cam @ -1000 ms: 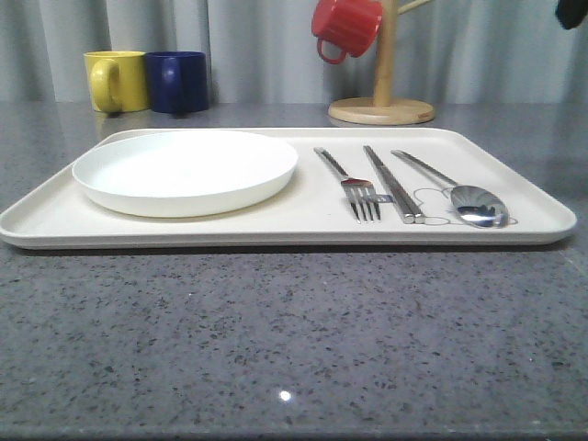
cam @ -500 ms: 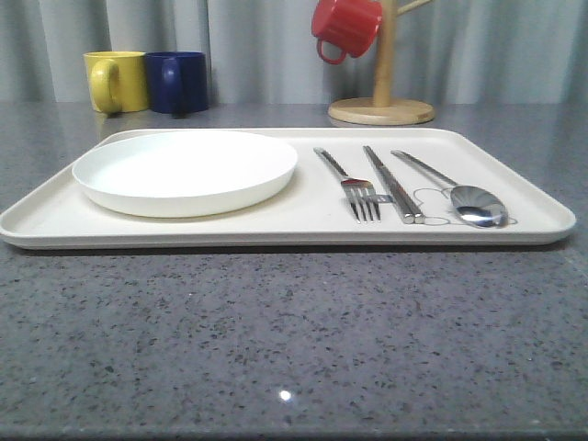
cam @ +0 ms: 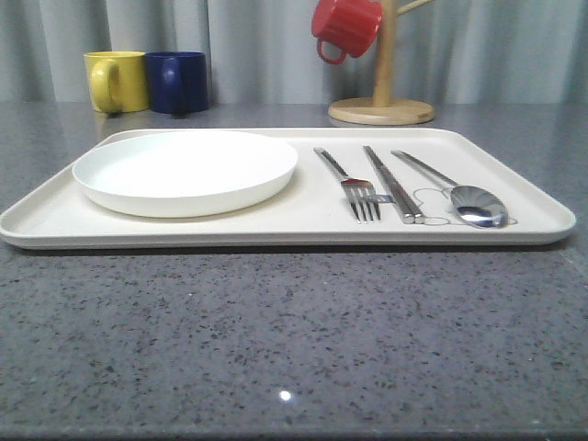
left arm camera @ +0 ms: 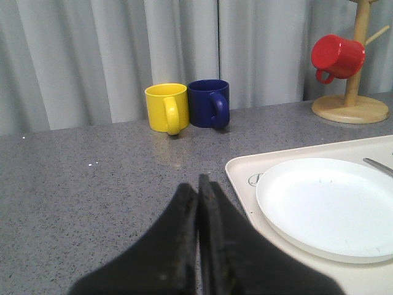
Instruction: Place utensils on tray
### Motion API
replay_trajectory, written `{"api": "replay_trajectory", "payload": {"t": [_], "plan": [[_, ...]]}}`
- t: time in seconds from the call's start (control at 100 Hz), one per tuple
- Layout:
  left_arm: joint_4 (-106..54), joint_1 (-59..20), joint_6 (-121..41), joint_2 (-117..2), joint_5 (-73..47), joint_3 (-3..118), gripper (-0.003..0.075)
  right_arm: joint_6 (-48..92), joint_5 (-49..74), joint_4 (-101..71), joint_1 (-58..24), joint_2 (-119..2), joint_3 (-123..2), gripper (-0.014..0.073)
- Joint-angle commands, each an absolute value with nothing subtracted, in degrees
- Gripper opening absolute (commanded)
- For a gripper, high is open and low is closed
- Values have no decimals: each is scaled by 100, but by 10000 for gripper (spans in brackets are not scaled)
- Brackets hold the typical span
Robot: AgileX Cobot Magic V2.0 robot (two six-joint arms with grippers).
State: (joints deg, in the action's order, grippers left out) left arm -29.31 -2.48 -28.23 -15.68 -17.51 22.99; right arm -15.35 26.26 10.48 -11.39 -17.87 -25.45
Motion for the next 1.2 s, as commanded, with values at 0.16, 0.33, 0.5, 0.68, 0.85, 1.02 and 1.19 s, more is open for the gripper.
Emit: {"api": "replay_trajectory", "payload": {"t": [0.16, 0.33, 0.5, 0.68, 0.85, 1.02, 1.19], "plan": [[-3002, -250, -2823, -1599, -1309, 2461, -19, -1484, 2058, 1186, -1102, -1822, -2667, -67], [-3002, -250, -2823, -1599, -1309, 2461, -19, -1484, 2058, 1186, -1102, -1822, -2667, -69], [-3002, -250, -2823, -1599, -1309, 2461, -19, -1484, 2058, 1186, -1102, -1822, -2667, -69], [-3002, -250, -2823, -1599, -1309, 2461, -19, -1484, 2058, 1186, -1102, -1822, -2667, -69], [-3002, -250, -2823, -1599, -1309, 2461, -19, -1484, 2063, 1186, -1102, -1822, -2651, -69], [-3002, -250, -2823, -1599, -1309, 2461, -19, -1484, 2043, 1186, -1102, -1822, -2595, -69], [-3002, -250, -2823, -1599, -1309, 2461, -19, -1461, 1611, 1081, -987, -1675, -2252, -69]]}}
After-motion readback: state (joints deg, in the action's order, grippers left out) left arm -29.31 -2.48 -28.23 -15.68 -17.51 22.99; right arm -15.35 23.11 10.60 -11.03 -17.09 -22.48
